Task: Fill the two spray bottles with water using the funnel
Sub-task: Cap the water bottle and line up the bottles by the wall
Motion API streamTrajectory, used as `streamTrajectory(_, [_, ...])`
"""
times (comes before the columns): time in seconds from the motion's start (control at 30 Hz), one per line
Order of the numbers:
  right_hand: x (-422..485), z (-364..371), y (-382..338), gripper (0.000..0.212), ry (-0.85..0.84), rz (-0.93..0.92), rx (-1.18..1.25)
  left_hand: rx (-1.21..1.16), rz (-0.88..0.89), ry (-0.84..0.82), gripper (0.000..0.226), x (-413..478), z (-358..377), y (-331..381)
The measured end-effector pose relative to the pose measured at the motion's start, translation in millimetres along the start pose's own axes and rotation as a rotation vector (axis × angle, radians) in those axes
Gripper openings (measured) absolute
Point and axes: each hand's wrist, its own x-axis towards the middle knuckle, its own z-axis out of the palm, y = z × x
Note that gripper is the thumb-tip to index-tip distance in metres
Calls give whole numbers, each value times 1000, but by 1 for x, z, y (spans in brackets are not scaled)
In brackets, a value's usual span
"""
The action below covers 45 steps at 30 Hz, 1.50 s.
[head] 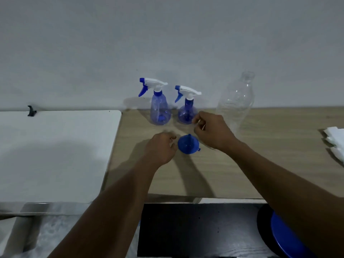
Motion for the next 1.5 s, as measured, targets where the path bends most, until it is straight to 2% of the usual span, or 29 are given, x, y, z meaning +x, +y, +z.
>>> streamTrajectory(0.1, [-37, -3, 38, 11, -145, 81, -51, -66, 51, 69, 23, -8, 20, 12])
streamTrajectory(0.23, [-65, -21, 98, 10, -95, 232, -176, -102, 128, 89, 24, -9, 47, 38])
streamTrajectory(0.33, [-75, -40, 138, 23, -52, 318, -342, -163, 140, 133, 46, -4, 63, 62])
streamTrajectory(0.43, [-82, -52, 167, 40, -187, 414, -451, -266, 95, 122, 78, 6, 73, 91])
streamTrajectory(0.5, [-85, -53, 180, 42, -273, 436, -448, -324, 41, 119, 97, 14, 76, 109])
streamTrajectory(0.63, [-93, -46, 196, 33, -275, 397, -464, -459, 24, 148, 103, 31, 82, 132])
streamTrajectory(0.77, [-97, -44, 206, 24, -230, 372, -436, -460, -15, 159, 99, 43, 83, 145])
streamTrajectory(0.83, [-95, -50, 208, 20, -207, 381, -378, -443, -38, 169, 94, 45, 84, 147])
streamTrajectory(0.9, [-86, -63, 205, 17, -79, 392, -228, -415, -38, 174, 95, 47, 83, 146])
streamTrajectory(1.0, [-56, -99, 177, 2, 158, 440, 248, -374, -23, 176, 94, 47, 83, 146])
streamTrajectory(1.03, [-45, -115, 160, 4, 193, 440, 435, -365, -19, 175, 93, 46, 83, 147])
streamTrajectory(1.1, [-26, -149, 127, 6, 213, 348, 635, -352, -9, 173, 91, 44, 84, 150])
streamTrajectory(1.2, [-8, -186, 82, 11, 188, 175, 665, -345, 14, 152, 92, 40, 86, 154])
streamTrajectory(1.33, [0, -199, 43, 18, 159, 39, 432, -315, 36, 121, 93, 37, 87, 158])
streamTrajectory(1.5, [1, -193, 29, 24, 142, -195, -161, -254, 58, 94, 91, 38, 85, 158])
